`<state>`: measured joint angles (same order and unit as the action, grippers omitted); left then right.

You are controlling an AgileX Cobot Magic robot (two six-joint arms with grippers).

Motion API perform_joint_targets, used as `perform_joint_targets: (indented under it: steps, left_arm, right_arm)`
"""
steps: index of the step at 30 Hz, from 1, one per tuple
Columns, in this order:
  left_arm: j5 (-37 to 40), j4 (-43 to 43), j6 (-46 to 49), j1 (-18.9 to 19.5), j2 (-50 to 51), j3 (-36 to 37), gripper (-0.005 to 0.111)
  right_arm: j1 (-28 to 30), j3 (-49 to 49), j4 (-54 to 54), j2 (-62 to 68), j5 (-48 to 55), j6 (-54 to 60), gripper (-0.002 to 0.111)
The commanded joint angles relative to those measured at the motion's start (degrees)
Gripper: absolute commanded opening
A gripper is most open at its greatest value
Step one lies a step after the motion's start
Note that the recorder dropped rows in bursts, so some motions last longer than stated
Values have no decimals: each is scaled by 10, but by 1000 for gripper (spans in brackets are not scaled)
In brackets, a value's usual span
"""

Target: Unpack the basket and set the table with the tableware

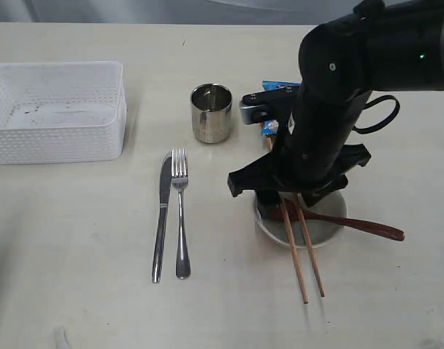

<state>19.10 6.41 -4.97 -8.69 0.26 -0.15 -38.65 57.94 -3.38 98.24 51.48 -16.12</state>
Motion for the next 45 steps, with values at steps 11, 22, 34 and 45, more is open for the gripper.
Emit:
perform_joint_targets:
  steps: [11, 22, 34, 45]
  left_arm:
    - [-4, -6, 1, 2, -3, 1, 0]
    - [-4, -6, 1, 2, -3, 1, 0]
    - [-4, -6, 1, 2, -3, 1, 0]
    - [-4, -6, 1, 2, -3, 1, 0]
  right_arm:
    - [-2, -1, 34, 36, -5, -8, 63]
    - [-2, -1, 38, 41, -6, -6, 63]
    - [-2, -1, 38, 41, -6, -12, 62]
    - [-2, -1, 34, 41, -5, -12, 38]
